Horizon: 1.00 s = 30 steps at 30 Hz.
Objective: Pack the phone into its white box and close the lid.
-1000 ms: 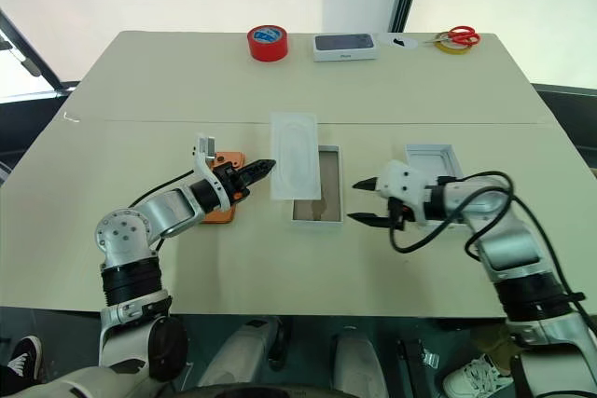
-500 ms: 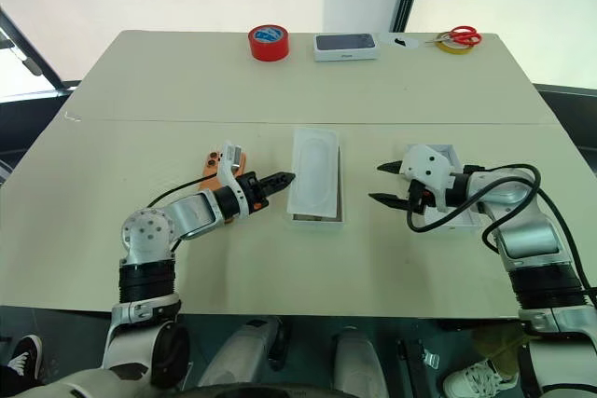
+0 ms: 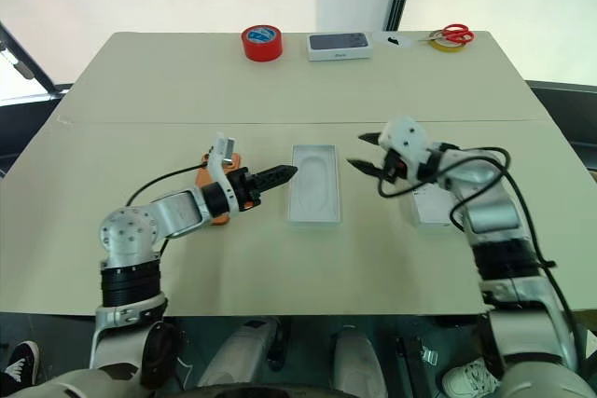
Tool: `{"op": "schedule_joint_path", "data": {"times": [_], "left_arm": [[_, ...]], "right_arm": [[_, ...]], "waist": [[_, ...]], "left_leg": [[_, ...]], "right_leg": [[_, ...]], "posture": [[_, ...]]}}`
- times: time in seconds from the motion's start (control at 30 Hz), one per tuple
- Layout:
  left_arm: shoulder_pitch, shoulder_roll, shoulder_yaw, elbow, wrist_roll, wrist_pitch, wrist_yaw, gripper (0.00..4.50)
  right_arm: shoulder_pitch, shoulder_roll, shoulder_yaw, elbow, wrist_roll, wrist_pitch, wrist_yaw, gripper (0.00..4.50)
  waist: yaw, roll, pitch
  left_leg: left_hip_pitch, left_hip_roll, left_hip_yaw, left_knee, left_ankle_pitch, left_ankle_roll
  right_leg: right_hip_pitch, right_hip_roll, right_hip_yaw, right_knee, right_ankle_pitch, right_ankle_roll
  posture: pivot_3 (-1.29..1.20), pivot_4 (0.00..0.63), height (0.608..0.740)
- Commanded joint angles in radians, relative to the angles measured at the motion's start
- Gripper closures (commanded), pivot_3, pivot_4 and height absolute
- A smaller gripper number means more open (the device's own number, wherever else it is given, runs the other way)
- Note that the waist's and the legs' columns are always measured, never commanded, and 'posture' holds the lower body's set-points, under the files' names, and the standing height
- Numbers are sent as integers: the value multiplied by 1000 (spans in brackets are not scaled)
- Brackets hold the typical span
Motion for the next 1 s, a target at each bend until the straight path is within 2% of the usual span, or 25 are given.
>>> {"op": "schedule_joint_path", "data": {"times": [0.03, 0.07, 0.2, 0.3, 0.53, 0.63, 0.77, 0.87, 1.0], "left_arm": [[12, 96, -41, -65, 78, -111, -118, 1569], [29, 150, -69, -80, 135, -184, -183, 1569], [80, 293, -69, -59, 225, -326, -333, 1569], [99, 324, -55, -33, 229, -347, -373, 1569], [139, 352, 38, 40, 211, -300, -334, 1569], [141, 362, 51, 61, 203, -261, -334, 1569], [119, 408, 107, 125, 175, -204, -338, 1569], [100, 462, 125, 210, 184, -189, -382, 1569], [59, 504, 120, 312, 210, -195, -421, 1569]], "right_arm": [[-6, 33, 35, -43, -10, -17, -13, 3937], [5, 43, 51, -55, -15, -16, -11, 4458], [65, 51, 159, -91, -70, -39, 24, 4458], [75, 54, 191, -88, -97, -44, 21, 4458], [15, 66, 343, 54, -336, -184, -64, 4458], [-16, 83, 342, 82, -344, -189, -72, 4458], [-57, 106, 271, 42, -271, -144, -67, 4458], [-125, 190, 232, 22, -200, -43, -85, 4458], [-193, 289, 283, 52, -243, -38, -121, 4458]], "waist": [[8, 0, 0], [11, 0, 0], [14, 0, 0], [14, 1, 0], [3, 1, 0], [-5, 1, 0], [-9, 1, 0], [-18, 1, 0], [-17, 1, 0]], "left_leg": [[0, 0, 0, 0, 0, 0], [0, 0, 0, 0, 0, 0], [0, -1, 0, -1, 0, 0], [0, -1, 0, -1, 0, 0], [1, 0, 0, -3, 0, 0], [2, 0, 0, -3, 0, -1], [2, 0, 0, -3, 0, -1], [2, 0, 0, -3, 0, -1], [3, 1, 0, -4, 1, -3]], "right_leg": [[0, 0, 0, 0, 0, 0], [0, 0, 0, 0, 0, 0], [0, 0, 0, 0, 0, -1], [-1, 0, 1, 0, -1, -3], [-2, 0, 1, 0, 0, -2], [-2, 1, 1, 1, 0, -2], [-2, 1, 1, 1, 0, -1], [-2, 1, 2, 2, 1, -1], [-4, 2, 2, 5, 0, -2]], "posture": [[0, 150, 740], [0, 150, 740], [0, 150, 740], [0, 150, 740], [0, 150, 740], [0, 150, 740], [0, 150, 740], [0, 150, 740], [0, 150, 740]]}}
